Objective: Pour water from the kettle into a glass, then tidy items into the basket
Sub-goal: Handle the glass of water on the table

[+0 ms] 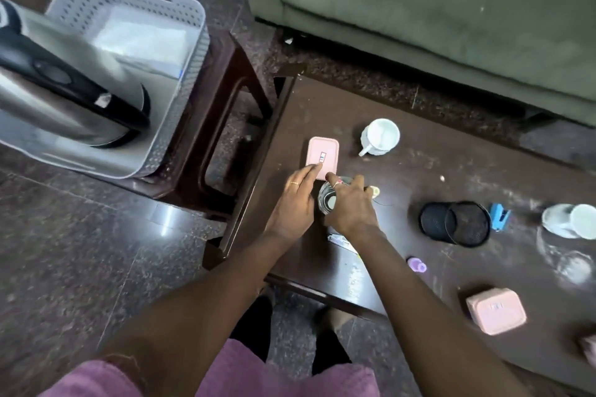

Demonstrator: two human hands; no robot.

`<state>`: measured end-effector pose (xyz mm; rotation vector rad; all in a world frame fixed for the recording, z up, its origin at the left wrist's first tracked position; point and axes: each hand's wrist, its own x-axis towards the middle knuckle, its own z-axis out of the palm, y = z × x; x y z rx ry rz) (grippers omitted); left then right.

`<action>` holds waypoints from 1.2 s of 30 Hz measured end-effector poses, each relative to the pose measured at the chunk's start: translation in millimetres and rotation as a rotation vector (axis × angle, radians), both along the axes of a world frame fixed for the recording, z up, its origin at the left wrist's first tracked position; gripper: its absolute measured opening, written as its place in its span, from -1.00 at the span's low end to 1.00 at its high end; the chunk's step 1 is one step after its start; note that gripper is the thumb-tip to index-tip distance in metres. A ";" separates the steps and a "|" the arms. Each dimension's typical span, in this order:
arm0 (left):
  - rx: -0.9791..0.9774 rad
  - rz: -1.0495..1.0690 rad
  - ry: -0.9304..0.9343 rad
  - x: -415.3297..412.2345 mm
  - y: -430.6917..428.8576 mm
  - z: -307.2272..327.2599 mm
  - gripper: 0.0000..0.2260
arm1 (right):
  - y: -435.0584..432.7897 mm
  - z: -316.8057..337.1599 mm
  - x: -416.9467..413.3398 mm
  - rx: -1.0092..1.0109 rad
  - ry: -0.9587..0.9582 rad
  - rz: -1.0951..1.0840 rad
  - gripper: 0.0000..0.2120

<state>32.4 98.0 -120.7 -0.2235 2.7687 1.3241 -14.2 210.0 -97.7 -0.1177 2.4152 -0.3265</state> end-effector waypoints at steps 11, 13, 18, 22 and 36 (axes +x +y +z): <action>0.083 -0.269 0.093 -55.7 72.9 33.2 -0.49 | 86.2 63.7 -38.5 -0.062 0.015 -0.243 -0.12; 0.102 -0.272 0.099 -68.1 97.9 36.9 -0.51 | 110.5 72.4 -51.4 -0.065 0.052 -0.269 -0.17; 0.160 -0.272 0.040 -99.8 156.1 38.6 -0.54 | 171.8 77.2 -86.0 -0.031 0.128 -0.299 -0.17; 0.168 -0.264 -0.033 -118.2 196.6 35.0 -0.53 | 211.2 68.6 -111.6 0.008 0.142 -0.282 -0.13; 0.152 -0.206 -0.267 -161.6 250.2 -2.4 -0.45 | 253.5 6.1 -159.3 -0.058 0.102 -0.256 -0.14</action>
